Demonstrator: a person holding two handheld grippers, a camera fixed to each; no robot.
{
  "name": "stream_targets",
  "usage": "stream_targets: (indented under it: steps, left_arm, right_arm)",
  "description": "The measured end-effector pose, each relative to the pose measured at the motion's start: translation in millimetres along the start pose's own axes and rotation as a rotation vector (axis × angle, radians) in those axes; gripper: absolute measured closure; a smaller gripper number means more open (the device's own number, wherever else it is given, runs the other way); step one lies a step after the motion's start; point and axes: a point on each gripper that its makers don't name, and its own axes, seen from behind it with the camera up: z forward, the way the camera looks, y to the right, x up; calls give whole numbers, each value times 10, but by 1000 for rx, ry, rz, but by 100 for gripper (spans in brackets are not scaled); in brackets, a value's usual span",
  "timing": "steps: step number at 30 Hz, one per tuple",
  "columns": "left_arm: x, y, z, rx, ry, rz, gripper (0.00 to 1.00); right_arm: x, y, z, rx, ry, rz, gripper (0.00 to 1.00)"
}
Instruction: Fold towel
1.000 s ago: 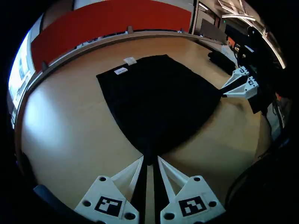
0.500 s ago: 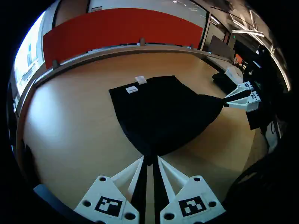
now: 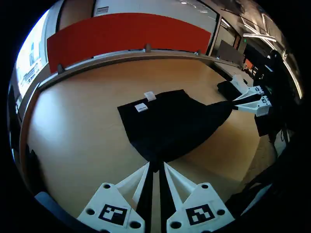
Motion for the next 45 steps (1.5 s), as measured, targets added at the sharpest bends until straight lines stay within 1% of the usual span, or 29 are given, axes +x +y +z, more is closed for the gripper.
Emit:
stream_targets:
  steps: [4,9,19,36,42,45]
  left_arm:
    - [59,55,-90,-7,6,-4,90]
    - [131,93,-184,-13,17,-16,90]
    - [234,111,-303,-15,37,-18,90]
    - [245,125,-296,-24,39,-7,91]
    - [252,146,-305,-31,38,-14,91]
    - [270,136,-310,-31,40,-21,91]
  right_arm:
    - [43,-13,-97,0,5,1,87]
    - [76,-37,-202,4,6,-5,88]
    - [150,-115,-326,21,6,-28,88]
    - [137,-155,-358,31,9,-20,88]
    - [128,-178,-351,34,6,-24,88]
    - [131,-179,-346,35,5,-25,88]
